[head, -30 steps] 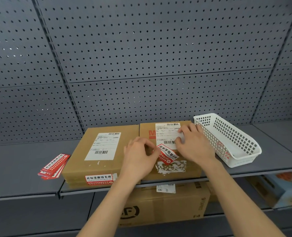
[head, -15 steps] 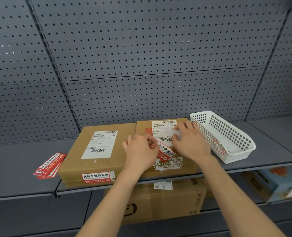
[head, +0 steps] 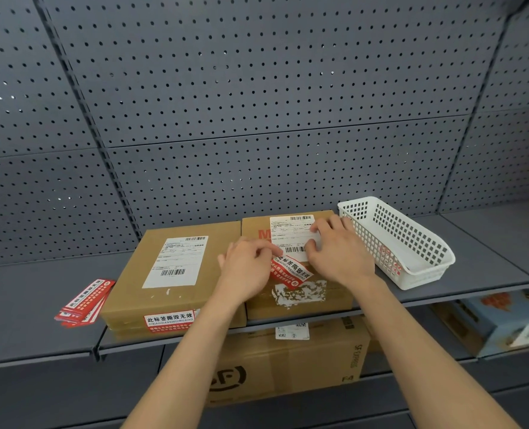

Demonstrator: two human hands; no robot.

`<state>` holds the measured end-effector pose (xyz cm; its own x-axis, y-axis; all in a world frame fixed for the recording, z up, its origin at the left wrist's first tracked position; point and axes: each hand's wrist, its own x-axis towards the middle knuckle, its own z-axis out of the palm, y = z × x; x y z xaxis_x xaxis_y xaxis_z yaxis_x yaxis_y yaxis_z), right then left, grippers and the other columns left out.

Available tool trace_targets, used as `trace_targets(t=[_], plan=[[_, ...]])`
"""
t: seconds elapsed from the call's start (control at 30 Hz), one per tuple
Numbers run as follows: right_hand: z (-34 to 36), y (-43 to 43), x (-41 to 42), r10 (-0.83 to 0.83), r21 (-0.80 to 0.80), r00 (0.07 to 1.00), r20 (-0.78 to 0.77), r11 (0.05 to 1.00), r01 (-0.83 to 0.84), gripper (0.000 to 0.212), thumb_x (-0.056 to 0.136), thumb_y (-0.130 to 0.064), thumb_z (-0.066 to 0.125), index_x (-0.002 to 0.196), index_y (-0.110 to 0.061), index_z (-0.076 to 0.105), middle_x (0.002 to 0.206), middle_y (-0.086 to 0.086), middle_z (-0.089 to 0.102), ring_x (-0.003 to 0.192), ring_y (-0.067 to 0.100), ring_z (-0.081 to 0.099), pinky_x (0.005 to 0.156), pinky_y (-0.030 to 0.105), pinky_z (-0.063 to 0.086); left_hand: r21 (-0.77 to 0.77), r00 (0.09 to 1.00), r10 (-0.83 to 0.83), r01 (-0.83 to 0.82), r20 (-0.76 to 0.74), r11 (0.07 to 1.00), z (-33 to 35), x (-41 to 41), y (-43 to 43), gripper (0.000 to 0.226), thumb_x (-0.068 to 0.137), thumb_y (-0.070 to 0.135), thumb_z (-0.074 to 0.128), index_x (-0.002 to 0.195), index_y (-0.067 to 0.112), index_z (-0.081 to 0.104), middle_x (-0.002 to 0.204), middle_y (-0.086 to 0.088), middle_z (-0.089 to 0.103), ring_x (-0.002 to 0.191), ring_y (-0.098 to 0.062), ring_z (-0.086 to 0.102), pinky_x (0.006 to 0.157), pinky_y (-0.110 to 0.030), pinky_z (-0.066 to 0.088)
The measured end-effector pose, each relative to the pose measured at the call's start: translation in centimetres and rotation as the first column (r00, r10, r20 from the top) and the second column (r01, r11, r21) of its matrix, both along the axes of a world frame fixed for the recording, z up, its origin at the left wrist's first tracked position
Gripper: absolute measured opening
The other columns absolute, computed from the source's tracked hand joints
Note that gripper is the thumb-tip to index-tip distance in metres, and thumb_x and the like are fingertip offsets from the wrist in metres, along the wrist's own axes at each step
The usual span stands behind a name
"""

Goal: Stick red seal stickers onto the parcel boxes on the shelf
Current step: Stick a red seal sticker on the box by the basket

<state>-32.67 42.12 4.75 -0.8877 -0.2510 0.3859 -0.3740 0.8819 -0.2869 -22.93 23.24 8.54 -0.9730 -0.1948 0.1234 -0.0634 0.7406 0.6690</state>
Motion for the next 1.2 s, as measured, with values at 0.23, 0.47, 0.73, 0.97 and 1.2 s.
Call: trace_targets(t=[0.23, 0.47, 0.73, 0.97, 1.2], plan=[[0.0, 0.0, -0.1, 0.001, -0.009, 1.000, 0.016, 1.000, -0.001, 0.041, 0.102, -0.043, 0.042, 0.134, -0.021, 0.054, 0.132, 0.000, 0.050, 0.125, 0.020, 0.042, 0.100, 0.041, 0.050, 0.129, 0.990, -0.136, 0.131, 0.029, 0.983, 0.8, -1.0, -1.1, 0.019, 0.097, 0.050, 0.059, 0.095, 0.039, 0.074, 0.100, 0.020, 0.075, 0.109, -0.014, 0.070, 0.115, -0.058, 0.045], [0.2, 0.1, 0.0, 0.006, -0.020, 0.999, 0.031, 1.000, -0.006, 0.040, 0.103, -0.043, 0.043, 0.135, -0.022, 0.054, 0.131, -0.001, 0.050, 0.125, 0.020, 0.042, 0.102, 0.041, 0.049, -0.137, 0.996, -0.092, 0.091, -0.004, 0.986, 0.8, -2.4, -0.1, 0.007, 0.099, 0.033, 0.075, 0.106, 0.031, 0.074, 0.086, 0.015, 0.073, 0.094, -0.009, 0.067, 0.116, -0.047, 0.042], [0.5, 0.3, -0.3, 0.034, -0.064, 0.997, 0.064, 0.997, -0.030, 0.040, 0.104, -0.040, 0.049, 0.138, -0.021, 0.056, 0.137, 0.000, 0.050, 0.131, 0.020, 0.040, 0.109, 0.040, 0.044, -0.128, 0.988, -0.134, 0.124, -0.076, 0.984, -0.5, -1.9, -0.2, 0.006, 0.108, 0.031, 0.064, 0.103, 0.034, 0.067, 0.102, 0.013, 0.067, 0.103, -0.015, 0.066, 0.098, -0.046, 0.059], [0.7, 0.4, -0.2, 0.030, -0.054, 0.998, 0.051, 0.998, -0.028, 0.040, 0.105, -0.041, 0.051, 0.140, -0.021, 0.056, 0.140, 0.001, 0.050, 0.134, 0.021, 0.039, 0.111, 0.038, 0.040, -0.050, 0.989, -0.096, 0.091, -0.111, 0.995, -0.3, -1.8, -0.2, 0.019, 0.107, 0.038, 0.066, 0.120, 0.025, 0.063, 0.092, 0.014, 0.067, 0.086, -0.004, 0.064, 0.068, -0.019, 0.050], [0.5, 0.2, -0.5, 0.019, -0.045, 0.998, 0.055, 0.999, -0.017, 0.039, 0.104, -0.042, 0.049, 0.137, -0.022, 0.055, 0.137, 0.001, 0.050, 0.132, 0.020, 0.039, 0.109, 0.040, 0.044, -0.154, 0.989, -0.068, 0.048, -0.130, 0.987, -0.6, -2.7, 0.6, 0.006, 0.102, 0.024, 0.073, 0.097, 0.024, 0.077, 0.093, 0.007, 0.070, 0.086, -0.012, 0.067, 0.076, -0.033, 0.060]])
